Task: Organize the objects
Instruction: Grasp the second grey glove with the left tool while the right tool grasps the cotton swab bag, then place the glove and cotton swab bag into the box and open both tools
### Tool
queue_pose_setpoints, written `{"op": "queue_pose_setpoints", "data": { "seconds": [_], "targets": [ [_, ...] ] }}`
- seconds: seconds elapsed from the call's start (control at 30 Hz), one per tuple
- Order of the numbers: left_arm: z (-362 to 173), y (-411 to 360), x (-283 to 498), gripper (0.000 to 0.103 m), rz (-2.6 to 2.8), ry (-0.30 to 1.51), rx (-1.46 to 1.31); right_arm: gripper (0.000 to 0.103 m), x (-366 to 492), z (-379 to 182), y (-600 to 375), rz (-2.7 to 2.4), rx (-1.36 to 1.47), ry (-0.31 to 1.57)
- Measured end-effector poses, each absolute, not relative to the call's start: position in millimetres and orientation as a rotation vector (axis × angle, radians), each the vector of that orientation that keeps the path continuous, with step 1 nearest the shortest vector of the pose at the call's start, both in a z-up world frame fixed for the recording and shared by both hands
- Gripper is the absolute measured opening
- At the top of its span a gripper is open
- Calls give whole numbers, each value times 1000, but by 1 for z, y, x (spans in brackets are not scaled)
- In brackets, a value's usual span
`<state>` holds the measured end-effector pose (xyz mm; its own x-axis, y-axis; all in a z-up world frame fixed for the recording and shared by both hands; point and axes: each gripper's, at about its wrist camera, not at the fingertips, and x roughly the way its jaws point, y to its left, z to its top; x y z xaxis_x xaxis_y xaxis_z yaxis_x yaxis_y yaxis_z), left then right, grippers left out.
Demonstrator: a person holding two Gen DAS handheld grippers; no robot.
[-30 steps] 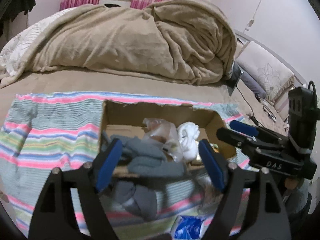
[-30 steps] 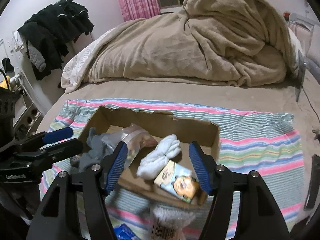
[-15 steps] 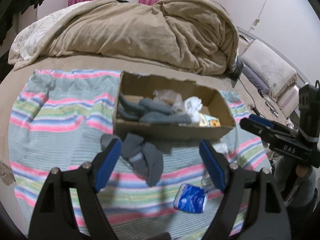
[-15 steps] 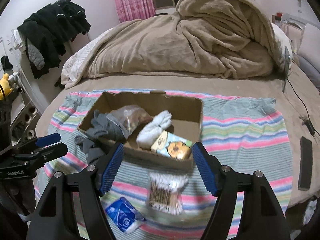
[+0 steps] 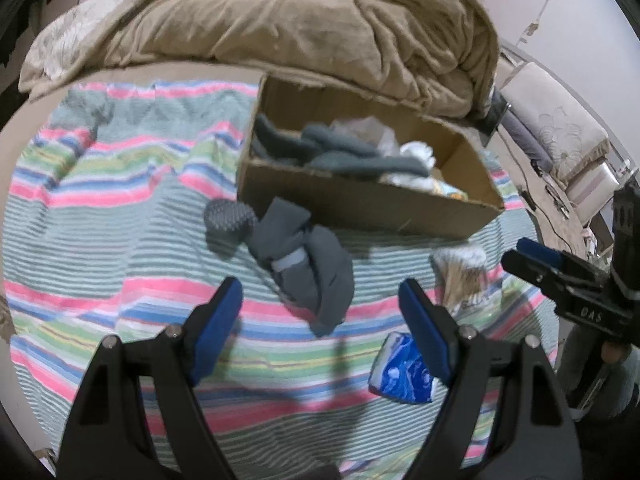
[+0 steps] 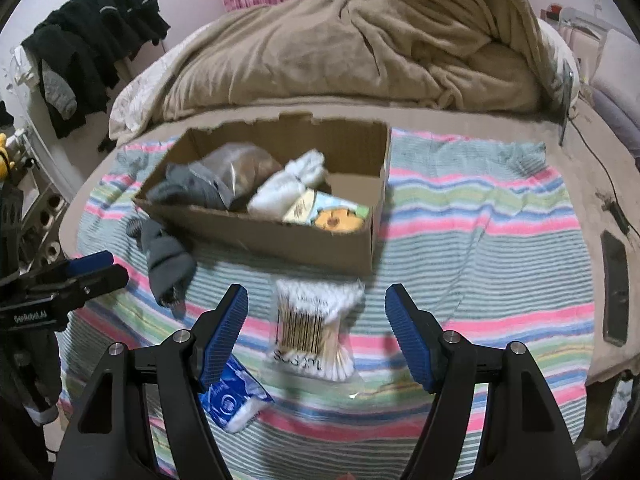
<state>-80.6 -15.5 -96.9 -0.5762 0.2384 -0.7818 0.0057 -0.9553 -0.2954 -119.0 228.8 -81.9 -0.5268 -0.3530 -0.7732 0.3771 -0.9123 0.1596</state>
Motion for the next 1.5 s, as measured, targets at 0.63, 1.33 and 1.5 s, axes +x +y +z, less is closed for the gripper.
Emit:
{"op": "queue_pose_setpoints", "data": {
  "seconds": [0.63, 1.33, 1.5],
  "targets": [
    [-138, -6, -112, 54, 2652, -382, -1433, 74, -138, -132, 216, -2346, 1367, 78],
    [-95, -20, -83, 30, 2699, -432, -1281, 41, -120, -92, 224, -2379, 1268, 62],
    [-73, -23, -76, 30, 2728, -422, -1220, 41, -118, -73, 226, -2392, 1218, 40]
  ]
}}
